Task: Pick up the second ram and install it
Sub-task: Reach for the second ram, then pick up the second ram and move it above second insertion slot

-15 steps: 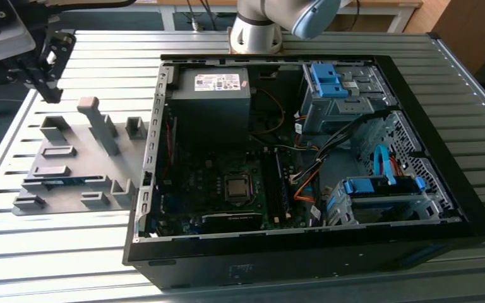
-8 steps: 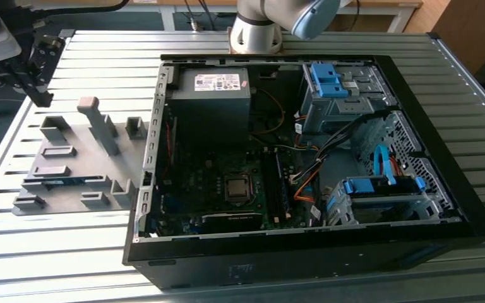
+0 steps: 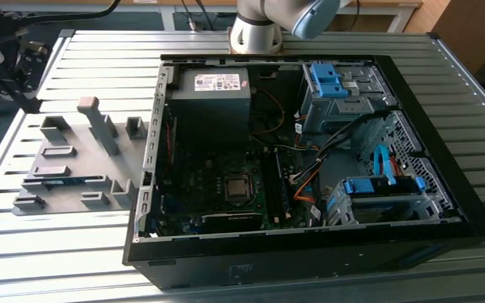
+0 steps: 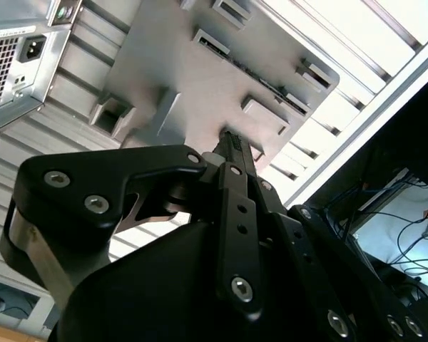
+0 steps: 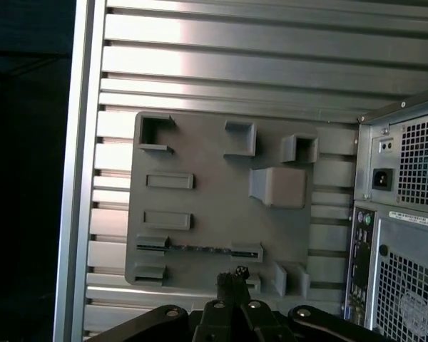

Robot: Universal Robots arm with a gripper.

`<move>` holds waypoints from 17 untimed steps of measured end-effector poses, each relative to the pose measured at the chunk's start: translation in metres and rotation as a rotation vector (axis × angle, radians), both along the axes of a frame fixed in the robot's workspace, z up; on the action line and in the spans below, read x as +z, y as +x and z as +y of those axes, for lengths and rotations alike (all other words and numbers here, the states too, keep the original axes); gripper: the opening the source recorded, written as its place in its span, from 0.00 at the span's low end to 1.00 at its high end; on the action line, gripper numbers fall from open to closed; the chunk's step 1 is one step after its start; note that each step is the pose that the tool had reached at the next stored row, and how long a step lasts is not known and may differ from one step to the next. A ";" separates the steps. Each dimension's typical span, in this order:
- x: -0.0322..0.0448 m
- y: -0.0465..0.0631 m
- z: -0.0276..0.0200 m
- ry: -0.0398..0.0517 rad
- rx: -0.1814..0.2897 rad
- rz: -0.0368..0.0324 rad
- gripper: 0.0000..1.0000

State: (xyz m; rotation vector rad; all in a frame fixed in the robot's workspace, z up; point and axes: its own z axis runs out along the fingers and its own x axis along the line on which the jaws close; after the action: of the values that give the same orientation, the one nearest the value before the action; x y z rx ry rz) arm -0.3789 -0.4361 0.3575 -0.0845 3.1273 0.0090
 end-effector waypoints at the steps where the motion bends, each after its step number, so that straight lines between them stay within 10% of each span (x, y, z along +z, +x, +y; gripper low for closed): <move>1: -0.0003 -0.002 -0.0002 0.0000 0.000 0.0000 0.11; 17: -0.0019 -0.020 -0.0003 0.0000 0.000 0.0002 0.11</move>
State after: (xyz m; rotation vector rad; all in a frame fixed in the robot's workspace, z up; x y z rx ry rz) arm -0.3991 -0.4364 0.3555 -0.0847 3.1275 0.0091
